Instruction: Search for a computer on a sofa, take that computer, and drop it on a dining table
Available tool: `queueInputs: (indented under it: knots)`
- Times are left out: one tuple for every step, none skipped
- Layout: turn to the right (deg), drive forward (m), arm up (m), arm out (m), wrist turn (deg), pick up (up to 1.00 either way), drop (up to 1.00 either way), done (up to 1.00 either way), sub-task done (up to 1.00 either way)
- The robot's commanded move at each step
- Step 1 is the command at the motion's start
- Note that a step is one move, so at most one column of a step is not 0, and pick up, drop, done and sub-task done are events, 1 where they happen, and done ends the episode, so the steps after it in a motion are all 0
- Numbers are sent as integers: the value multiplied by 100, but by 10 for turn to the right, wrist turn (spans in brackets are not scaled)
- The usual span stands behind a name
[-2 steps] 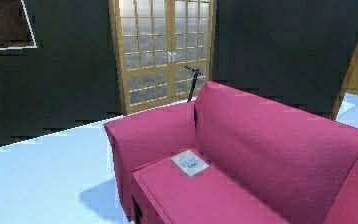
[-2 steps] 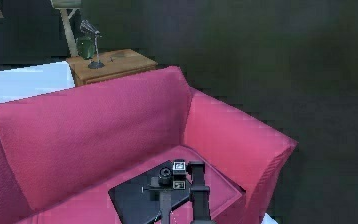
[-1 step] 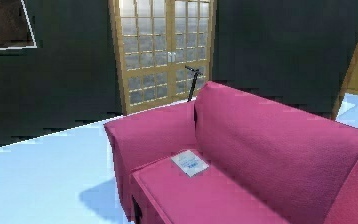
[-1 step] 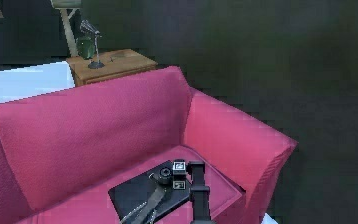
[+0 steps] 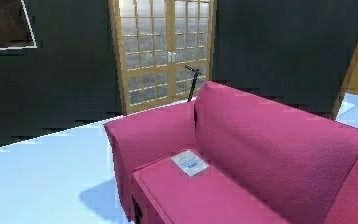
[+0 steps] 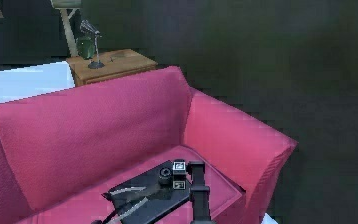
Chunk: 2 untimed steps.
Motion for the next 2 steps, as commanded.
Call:
queueInputs:
  knots:
    - [0, 0, 0, 0, 210, 0, 0, 0, 0]
    - [0, 0, -30, 0, 0, 0, 0, 0, 0]
